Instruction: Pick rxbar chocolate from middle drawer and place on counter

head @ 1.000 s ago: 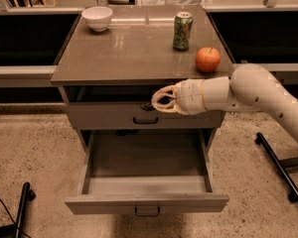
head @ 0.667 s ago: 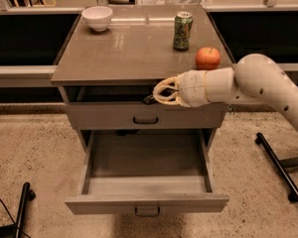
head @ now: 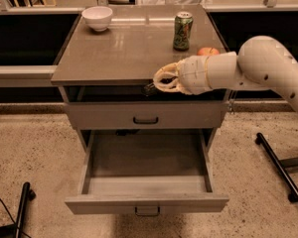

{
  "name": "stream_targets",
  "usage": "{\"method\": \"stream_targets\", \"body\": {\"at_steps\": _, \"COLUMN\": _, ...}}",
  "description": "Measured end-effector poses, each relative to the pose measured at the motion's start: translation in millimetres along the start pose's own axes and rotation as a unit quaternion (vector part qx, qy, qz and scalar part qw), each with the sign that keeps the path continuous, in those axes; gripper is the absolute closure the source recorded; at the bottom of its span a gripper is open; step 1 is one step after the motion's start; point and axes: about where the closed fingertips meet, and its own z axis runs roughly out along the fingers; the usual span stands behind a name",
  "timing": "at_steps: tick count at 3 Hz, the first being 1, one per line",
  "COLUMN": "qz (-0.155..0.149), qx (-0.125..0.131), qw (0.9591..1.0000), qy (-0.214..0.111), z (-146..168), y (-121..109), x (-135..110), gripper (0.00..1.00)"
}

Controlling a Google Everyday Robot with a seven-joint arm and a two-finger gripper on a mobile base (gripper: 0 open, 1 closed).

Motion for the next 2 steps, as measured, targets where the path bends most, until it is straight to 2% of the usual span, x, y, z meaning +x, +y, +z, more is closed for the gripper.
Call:
{"method": "stream_targets", "body": {"at_steps": 1, "qz": -0.006, "qx": 0.005, "qw": 0.9999, "qy": 0.008, "z": -6, "y": -21, "x": -9, "gripper": 1.00}}
{"method": "stream_targets", "body": {"at_steps": 2, "qz": -0.003, "qx": 0.014, "qw": 0.9999, "qy": 0.004, "z": -3, "y": -36, "x": -9, "gripper": 1.00}}
